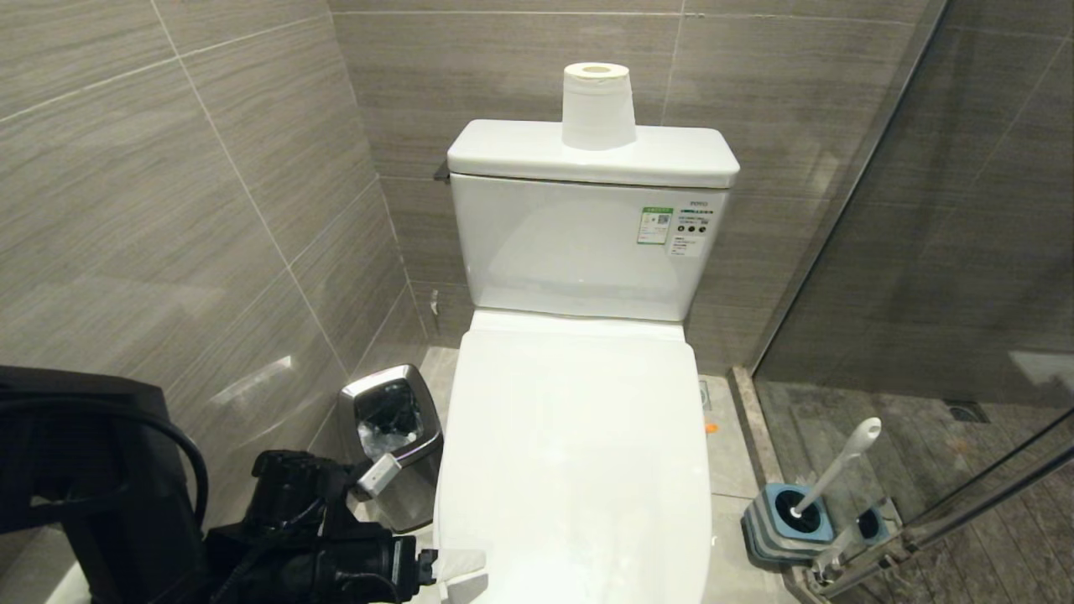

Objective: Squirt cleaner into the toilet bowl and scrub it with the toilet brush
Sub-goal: Use the left hand to lift the toilet lid slightly

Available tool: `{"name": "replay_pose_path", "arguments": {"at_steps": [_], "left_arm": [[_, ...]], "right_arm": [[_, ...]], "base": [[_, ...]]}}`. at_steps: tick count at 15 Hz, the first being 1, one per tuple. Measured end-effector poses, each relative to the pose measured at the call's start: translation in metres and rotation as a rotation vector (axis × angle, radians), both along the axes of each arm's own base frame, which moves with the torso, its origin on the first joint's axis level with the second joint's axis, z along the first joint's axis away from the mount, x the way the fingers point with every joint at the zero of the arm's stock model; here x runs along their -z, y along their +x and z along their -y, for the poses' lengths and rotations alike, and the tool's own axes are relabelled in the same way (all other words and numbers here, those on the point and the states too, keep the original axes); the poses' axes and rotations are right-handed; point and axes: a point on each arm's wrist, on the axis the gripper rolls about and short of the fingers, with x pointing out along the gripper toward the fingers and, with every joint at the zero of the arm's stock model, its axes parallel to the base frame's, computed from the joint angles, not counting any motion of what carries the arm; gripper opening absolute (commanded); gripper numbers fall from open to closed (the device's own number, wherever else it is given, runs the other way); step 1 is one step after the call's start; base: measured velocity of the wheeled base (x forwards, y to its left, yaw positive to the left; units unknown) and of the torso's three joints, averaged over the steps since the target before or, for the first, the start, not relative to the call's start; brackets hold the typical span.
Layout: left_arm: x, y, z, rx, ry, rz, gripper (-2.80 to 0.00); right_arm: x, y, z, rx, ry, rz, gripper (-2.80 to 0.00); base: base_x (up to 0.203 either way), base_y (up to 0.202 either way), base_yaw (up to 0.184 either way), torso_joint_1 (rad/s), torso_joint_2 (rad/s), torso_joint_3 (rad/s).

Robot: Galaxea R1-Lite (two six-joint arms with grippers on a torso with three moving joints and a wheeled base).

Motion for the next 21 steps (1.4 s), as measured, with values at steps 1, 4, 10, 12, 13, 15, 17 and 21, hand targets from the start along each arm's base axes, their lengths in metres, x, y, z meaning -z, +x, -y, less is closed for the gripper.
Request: {"name": "replay_pose_path", "arguments": {"at_steps": [1,4,10,12,13,15,17,21], "left_arm": [[0.000,0.002,0.000,-0.017,0.002,0.015,0.00],[0.001,0.003,0.000,-0.025,0.004,0.016,0.00],[0.007,0.001,0.001,0.009,0.034,0.029,0.00],[0.009,-0.002,0.003,0.036,0.047,0.035,0.00],[0.010,-0.003,0.004,0.056,0.059,0.046,0.00],[0.012,-0.007,0.007,0.085,0.071,0.055,0.00],[0.012,-0.008,0.009,0.096,0.074,0.053,0.00],[0.013,-0.010,0.014,0.112,0.097,0.070,0.00]], "right_arm": [[0.000,0.000,0.000,0.000,0.000,0.000,-2.80],[0.000,0.000,0.000,0.000,0.000,0.000,-2.80],[0.000,0.000,0.000,0.000,0.000,0.000,-2.80],[0.000,0.000,0.000,0.000,0.000,0.000,-2.80],[0.000,0.000,0.000,0.000,0.000,0.000,-2.80],[0.000,0.000,0.000,0.000,0.000,0.000,-2.80],[0.000,0.000,0.000,0.001,0.000,-0.001,-2.80],[0.000,0.000,0.000,0.000,0.000,-0.001,-2.80]], "base": [[0.000,0.000,0.000,0.000,0.00,0.000],[0.000,0.000,0.000,0.000,0.00,0.000],[0.000,0.000,0.000,0.000,0.00,0.000],[0.000,0.000,0.000,0.000,0.00,0.000],[0.000,0.000,0.000,0.000,0.00,0.000],[0.000,0.000,0.000,0.000,0.00,0.000],[0.000,0.000,0.000,0.000,0.00,0.000],[0.000,0.000,0.000,0.000,0.00,0.000]]}}
